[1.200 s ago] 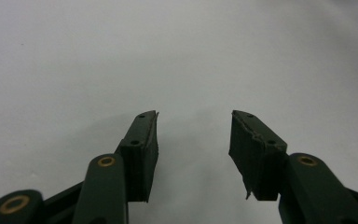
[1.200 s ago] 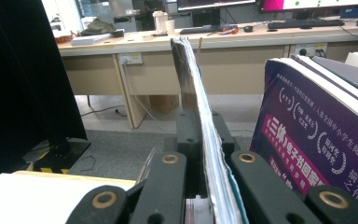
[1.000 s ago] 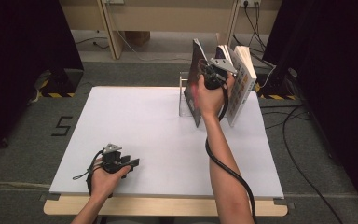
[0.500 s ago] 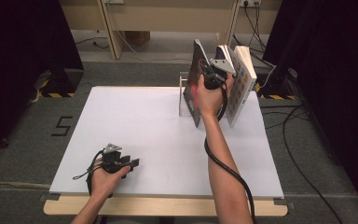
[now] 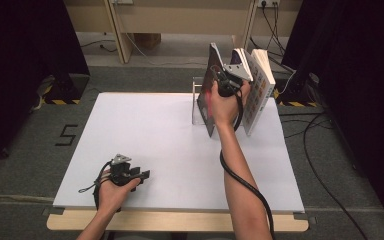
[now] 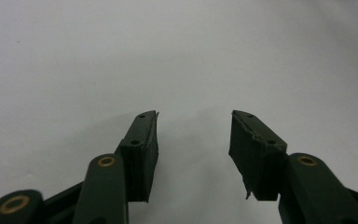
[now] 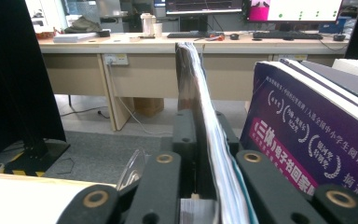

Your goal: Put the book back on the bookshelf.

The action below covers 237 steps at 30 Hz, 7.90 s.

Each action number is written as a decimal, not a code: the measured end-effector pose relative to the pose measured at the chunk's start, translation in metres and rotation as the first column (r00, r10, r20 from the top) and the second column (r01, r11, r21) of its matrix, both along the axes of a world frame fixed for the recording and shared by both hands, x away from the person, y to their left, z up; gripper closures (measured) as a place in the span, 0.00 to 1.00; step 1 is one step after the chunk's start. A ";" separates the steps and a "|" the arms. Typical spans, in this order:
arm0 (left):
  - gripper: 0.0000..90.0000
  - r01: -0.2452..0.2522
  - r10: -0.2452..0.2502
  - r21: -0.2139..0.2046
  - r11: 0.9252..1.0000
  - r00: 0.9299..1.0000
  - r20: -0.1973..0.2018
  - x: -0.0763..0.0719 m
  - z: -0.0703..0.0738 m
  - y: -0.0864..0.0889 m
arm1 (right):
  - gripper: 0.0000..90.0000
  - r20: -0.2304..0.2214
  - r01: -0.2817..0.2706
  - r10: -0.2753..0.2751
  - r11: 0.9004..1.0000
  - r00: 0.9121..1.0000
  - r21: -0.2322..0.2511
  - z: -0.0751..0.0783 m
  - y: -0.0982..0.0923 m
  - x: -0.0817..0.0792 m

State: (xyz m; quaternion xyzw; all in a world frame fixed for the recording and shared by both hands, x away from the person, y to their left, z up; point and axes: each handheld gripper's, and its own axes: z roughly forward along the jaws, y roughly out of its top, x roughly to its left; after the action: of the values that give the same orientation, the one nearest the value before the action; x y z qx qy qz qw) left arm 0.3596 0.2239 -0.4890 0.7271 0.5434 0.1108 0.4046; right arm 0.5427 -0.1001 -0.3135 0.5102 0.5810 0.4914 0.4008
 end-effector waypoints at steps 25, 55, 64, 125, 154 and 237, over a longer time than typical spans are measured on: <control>0.57 0.013 -0.013 0.005 1.000 1.000 -0.003 -0.001 -0.001 -0.005 | 0.74 -0.028 -0.017 0.017 1.000 0.999 -0.007 -0.009 -0.007 -0.017; 0.57 0.014 -0.014 0.012 1.000 1.000 -0.007 -0.001 -0.001 -0.007 | 0.72 -0.052 -0.038 0.038 0.999 0.998 0.011 -0.018 -0.022 -0.043; 0.57 0.010 -0.010 0.012 1.000 1.000 -0.001 -0.002 0.000 -0.006 | 0.71 -0.051 -0.050 0.051 0.999 0.997 0.019 -0.017 -0.024 -0.049; 0.56 0.001 -0.001 0.004 1.000 1.000 0.007 -0.003 0.001 -0.007 | 0.67 -0.163 -0.132 0.133 0.991 0.978 0.021 -0.037 -0.047 -0.086; 0.56 -0.001 0.001 0.007 1.000 1.000 0.006 -0.003 0.001 -0.006 | 0.66 -0.203 -0.125 0.125 0.992 0.971 0.014 -0.049 -0.071 -0.104; 0.56 -0.005 0.004 0.017 1.000 1.000 0.013 -0.003 0.001 -0.006 | 0.66 -0.394 0.015 -0.014 1.000 0.919 0.001 -0.123 -0.158 -0.150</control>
State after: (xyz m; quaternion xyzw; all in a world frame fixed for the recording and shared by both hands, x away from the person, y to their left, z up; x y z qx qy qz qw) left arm 0.3561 0.2180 -0.4884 0.7286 0.5415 0.1211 0.4017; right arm 0.3929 -0.2586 -0.4364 0.6038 0.6448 0.3771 0.2783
